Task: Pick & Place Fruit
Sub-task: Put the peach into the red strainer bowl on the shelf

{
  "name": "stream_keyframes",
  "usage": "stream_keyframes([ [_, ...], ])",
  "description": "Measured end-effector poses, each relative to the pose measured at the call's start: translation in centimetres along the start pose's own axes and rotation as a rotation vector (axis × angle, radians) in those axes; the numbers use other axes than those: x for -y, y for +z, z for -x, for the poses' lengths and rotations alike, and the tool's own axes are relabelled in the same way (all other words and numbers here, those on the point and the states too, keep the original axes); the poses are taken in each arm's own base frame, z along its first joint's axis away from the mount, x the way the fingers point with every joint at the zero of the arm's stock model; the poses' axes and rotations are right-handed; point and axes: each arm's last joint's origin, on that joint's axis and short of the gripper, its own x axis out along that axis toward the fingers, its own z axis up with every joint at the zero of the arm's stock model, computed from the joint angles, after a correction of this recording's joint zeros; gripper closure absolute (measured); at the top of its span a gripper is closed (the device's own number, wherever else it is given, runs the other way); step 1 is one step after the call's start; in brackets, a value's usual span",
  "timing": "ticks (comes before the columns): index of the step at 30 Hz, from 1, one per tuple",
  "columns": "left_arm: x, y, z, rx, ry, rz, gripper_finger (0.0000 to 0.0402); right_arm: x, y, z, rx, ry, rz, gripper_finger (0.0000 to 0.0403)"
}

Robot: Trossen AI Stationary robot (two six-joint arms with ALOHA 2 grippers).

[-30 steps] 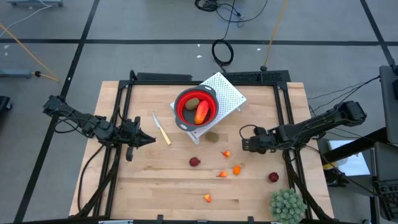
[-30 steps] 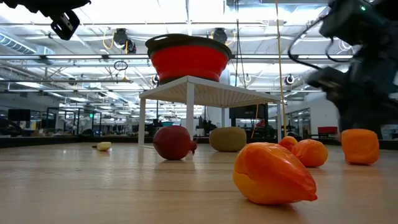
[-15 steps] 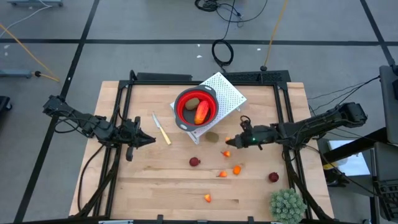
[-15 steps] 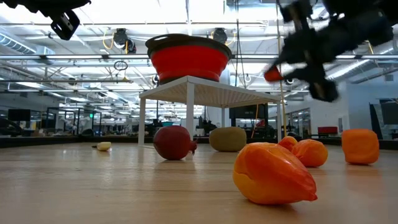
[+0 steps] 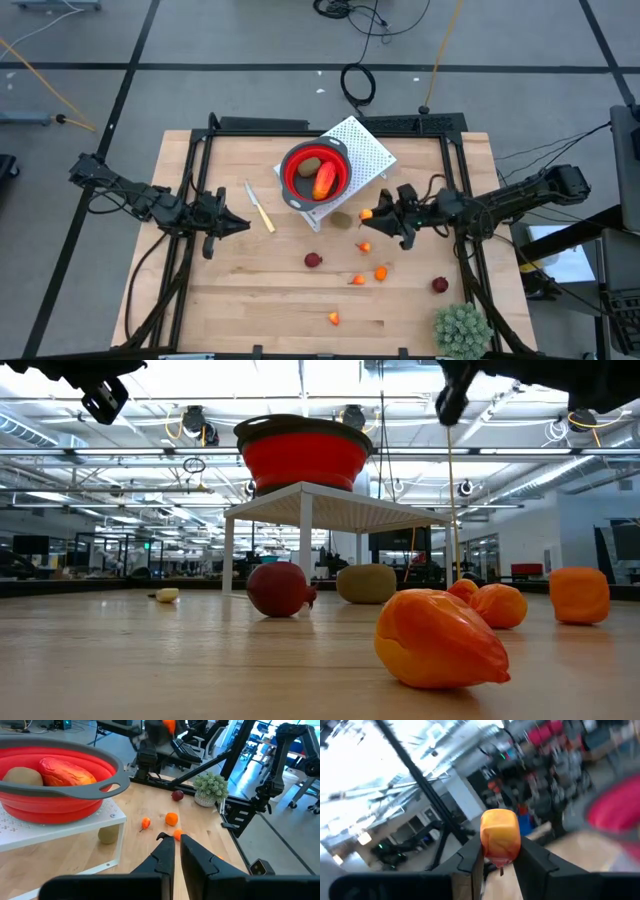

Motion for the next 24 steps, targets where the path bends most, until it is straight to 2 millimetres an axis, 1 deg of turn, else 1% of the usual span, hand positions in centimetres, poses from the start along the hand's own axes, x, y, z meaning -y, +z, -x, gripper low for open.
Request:
stream_keyframes([
  [7,0.0,0.0,0.0,0.0,0.0,0.0,0.0394,-0.6,0.8,0.1,0.095,0.036,0.465,0.0319],
  [10,0.0,0.0,0.0,0.0,0.0,0.0,0.04,-0.7,1.0,0.1,0.124,0.035,0.625,0.0319],
  [12,0.0,0.0,0.0,0.0,0.0,0.0,0.0395,-0.8,1.1,0.1,0.14,0.032,0.713,0.0319],
  [15,0.0,0.0,0.0,0.0,0.0,0.0,0.0384,-0.9,1.2,0.1,0.16,0.028,0.813,0.0319],
  [18,0.0,0.0,0.0,0.0,0.001,0.0,0.0376,-0.9,1.3,0.1,0.166,0.025,0.871,0.0319],
  [24,0.0,0.0,0.0,-0.001,0.0,0.0,0.038,-0.9,1.3,0.1,0.17,0.024,0.875,0.0319],
])
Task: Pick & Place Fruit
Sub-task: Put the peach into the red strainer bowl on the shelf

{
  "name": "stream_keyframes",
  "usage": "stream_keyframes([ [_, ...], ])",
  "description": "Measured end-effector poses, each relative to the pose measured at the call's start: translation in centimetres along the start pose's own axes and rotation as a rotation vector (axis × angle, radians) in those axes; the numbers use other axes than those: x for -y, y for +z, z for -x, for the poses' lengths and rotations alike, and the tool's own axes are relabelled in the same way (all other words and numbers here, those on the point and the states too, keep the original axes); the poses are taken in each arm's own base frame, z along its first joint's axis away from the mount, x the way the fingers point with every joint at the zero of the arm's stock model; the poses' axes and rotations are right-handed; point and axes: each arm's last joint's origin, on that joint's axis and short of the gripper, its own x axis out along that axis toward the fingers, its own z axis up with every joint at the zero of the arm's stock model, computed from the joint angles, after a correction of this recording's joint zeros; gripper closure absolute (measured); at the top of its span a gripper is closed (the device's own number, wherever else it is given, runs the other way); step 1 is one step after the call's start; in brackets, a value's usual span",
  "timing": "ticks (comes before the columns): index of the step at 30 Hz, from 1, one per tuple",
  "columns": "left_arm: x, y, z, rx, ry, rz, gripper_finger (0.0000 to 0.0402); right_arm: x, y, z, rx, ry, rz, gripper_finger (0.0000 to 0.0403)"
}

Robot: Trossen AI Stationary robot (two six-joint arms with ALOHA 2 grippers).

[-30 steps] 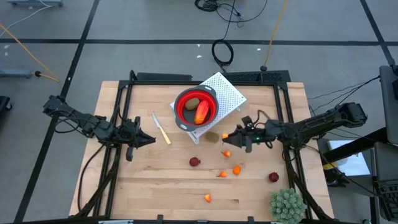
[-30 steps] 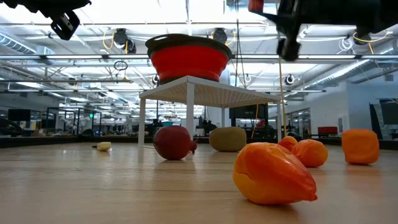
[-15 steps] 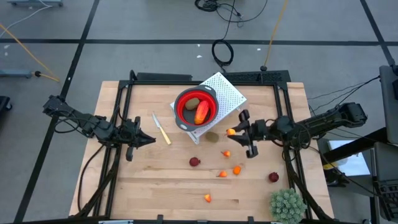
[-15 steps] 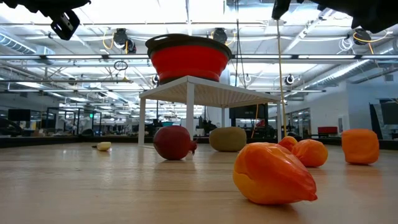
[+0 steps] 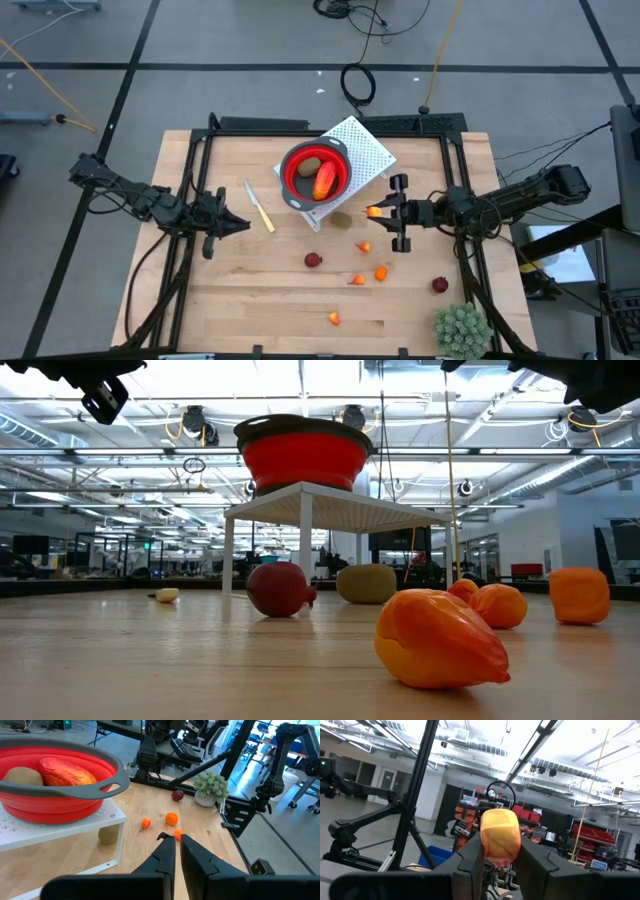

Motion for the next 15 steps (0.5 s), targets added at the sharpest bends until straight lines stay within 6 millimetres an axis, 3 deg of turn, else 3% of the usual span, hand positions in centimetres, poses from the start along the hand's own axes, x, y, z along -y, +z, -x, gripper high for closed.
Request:
stream_keyframes([
  [7,0.0,0.0,0.0,0.0,0.0,0.0,0.04,0.0,0.01,0.0,0.001,0.002,-0.02,0.0319],
  [15,0.0,0.0,-0.01,0.0,0.001,0.0,0.0376,-0.2,0.86,0.06,0.099,0.135,-0.288,0.0319],
])
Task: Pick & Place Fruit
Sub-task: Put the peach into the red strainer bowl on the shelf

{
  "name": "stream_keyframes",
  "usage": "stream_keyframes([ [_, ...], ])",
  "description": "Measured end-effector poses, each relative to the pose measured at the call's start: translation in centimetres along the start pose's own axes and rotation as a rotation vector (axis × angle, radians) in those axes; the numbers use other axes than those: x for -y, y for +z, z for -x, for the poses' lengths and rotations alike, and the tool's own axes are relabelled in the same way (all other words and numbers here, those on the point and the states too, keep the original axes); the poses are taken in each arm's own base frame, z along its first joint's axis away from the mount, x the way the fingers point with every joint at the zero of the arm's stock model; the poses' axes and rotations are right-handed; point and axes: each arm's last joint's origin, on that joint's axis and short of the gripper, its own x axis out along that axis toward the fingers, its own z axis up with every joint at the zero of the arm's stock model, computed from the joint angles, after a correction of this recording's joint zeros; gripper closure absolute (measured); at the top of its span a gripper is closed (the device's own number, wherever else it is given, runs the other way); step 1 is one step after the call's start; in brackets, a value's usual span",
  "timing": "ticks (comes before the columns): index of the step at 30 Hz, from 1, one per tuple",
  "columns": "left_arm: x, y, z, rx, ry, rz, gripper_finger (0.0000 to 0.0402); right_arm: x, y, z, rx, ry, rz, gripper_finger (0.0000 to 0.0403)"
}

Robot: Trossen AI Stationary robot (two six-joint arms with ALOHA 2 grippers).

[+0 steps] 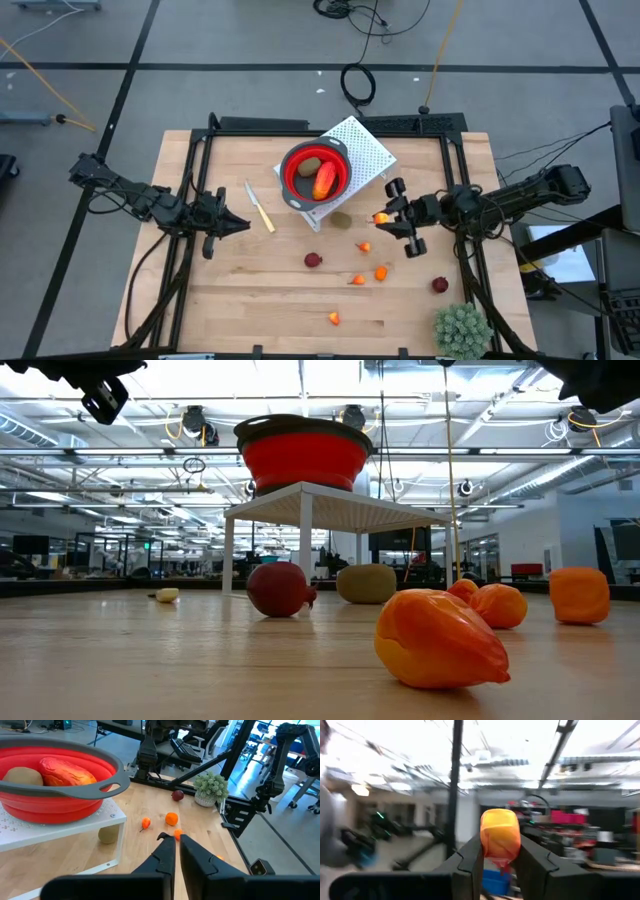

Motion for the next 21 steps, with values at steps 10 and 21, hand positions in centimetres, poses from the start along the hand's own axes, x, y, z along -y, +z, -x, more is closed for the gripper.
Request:
stream_keyframes([
  [10,0.0,0.0,0.0,0.0,0.001,0.0,0.0392,-0.2,1.7,0.2,0.161,0.102,-0.362,0.0319],
  [21,0.0,0.0,0.0,0.0,0.001,0.001,0.0378,-0.2,2.2,0.2,0.196,0.132,-0.55,0.0319],
])
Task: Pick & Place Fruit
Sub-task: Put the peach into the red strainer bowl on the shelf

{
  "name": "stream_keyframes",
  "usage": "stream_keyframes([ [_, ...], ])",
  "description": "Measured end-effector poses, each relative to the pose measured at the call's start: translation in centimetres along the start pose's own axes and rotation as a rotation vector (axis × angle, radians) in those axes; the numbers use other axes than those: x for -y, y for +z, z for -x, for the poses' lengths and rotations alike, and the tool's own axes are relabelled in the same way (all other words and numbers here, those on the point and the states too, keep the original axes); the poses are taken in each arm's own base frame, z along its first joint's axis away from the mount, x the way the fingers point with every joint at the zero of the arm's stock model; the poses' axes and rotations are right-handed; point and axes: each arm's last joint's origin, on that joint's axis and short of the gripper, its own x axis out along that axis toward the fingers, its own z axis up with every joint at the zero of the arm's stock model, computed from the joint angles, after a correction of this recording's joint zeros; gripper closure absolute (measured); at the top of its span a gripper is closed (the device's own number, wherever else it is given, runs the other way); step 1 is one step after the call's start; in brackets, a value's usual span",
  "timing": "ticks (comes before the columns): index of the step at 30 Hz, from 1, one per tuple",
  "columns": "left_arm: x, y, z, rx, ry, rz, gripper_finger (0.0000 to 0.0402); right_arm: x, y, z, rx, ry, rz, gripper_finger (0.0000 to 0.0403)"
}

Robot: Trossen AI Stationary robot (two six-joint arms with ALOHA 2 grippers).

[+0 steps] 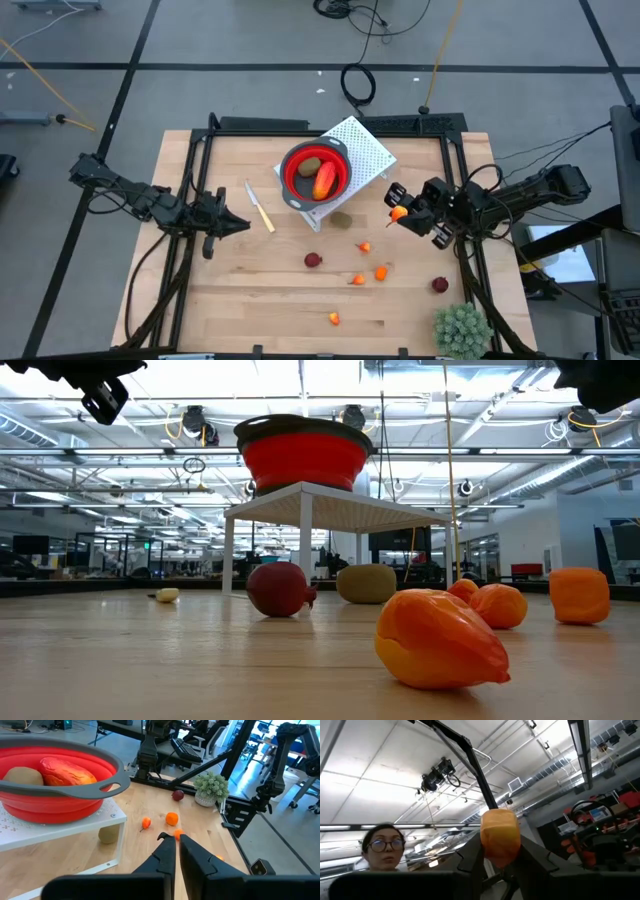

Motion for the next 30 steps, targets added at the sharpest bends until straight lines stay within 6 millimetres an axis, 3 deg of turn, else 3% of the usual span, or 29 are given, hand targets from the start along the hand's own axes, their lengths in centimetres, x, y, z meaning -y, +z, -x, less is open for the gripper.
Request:
stream_keyframes([
  [4,0.0,0.0,0.0,0.0,0.0,0.0,0.0374,0.1,0.0,0.0,0.014,-0.029,0.034,0.0319],
  [13,0.0,0.1,0.0,0.007,0.0,0.009,0.0398,2.6,-1.8,0.7,-0.065,-0.492,0.087,0.0319],
  [22,0.1,0.2,0.0,0.023,-0.003,0.041,0.0378,3.7,-1.9,1.2,-0.072,-0.662,0.152,0.0319],
  [30,0.1,1.3,0.1,0.153,0.045,0.137,0.0357,3.9,-0.7,-2.1,-0.309,-0.76,0.353,0.0319],
])
